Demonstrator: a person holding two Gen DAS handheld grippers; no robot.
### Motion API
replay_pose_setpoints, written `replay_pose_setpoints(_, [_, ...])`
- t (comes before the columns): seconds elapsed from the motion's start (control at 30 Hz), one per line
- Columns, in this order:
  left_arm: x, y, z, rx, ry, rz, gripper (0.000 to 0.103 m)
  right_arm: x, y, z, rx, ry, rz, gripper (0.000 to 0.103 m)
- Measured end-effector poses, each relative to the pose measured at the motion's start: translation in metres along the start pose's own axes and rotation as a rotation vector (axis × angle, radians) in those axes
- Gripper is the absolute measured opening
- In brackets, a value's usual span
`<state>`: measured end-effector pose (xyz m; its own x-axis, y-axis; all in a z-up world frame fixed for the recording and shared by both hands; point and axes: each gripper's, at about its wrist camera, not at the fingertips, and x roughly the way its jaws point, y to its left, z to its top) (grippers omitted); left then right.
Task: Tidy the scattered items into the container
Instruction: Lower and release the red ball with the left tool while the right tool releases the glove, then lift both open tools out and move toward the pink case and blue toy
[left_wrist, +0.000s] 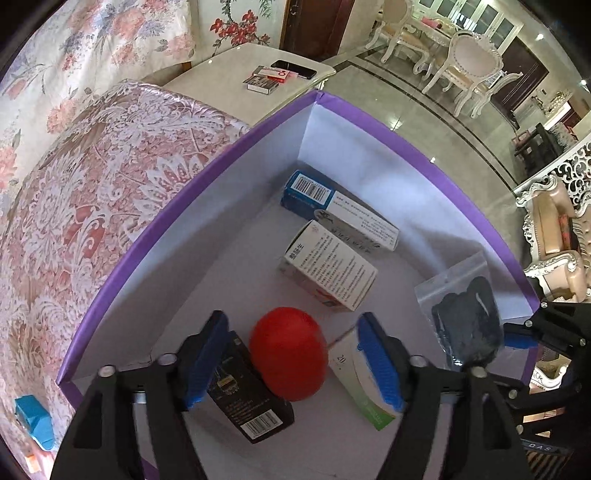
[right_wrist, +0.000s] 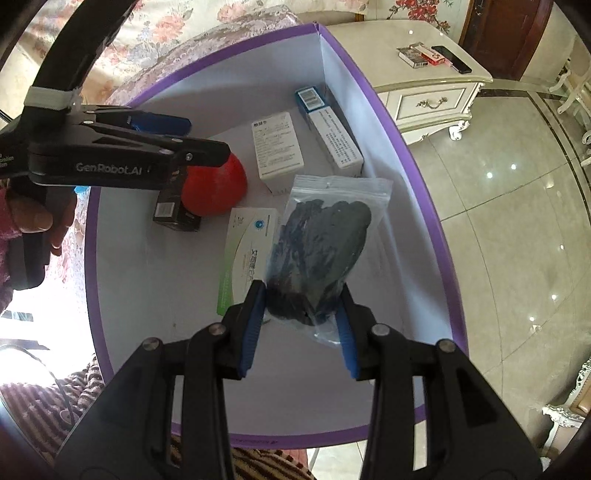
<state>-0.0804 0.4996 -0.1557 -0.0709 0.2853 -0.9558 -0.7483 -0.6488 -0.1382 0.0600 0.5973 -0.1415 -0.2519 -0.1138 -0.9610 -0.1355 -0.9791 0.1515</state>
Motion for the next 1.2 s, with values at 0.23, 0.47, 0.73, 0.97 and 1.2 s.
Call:
replay_pose_setpoints(0.23, [-0.009, 0.004, -0.007, -0.014, -0.027, 0.012, 0.09, -0.004, -0.001, -0.001, 0.011, -0.003, -0.018, 0.059])
replay_pose_setpoints(0.47, [-0.031, 0.006, -0.015, -0.03, -0.102, -0.032, 0.103, -0.021, -0.002, -0.004, 0.059, -0.056, -0.022, 0.06])
replay_pose_setpoints(0.73, [-0.058, 0.007, -0.025, -0.024, -0.168, -0.078, 0.103, -0.034, 0.012, -0.004, 0.102, -0.097, -0.025, 0.06])
replay_pose_setpoints(0.97, [-0.094, 0.024, -0.049, -0.067, -0.26, -0.143, 0.103, -0.049, 0.029, -0.001, 0.139, -0.155, -0.029, 0.06])
replay_pose_setpoints(1.2, [-0.145, 0.066, -0.089, -0.14, -0.357, -0.164, 0.103, -0.065, 0.061, 0.018, 0.164, -0.228, -0.018, 0.062])
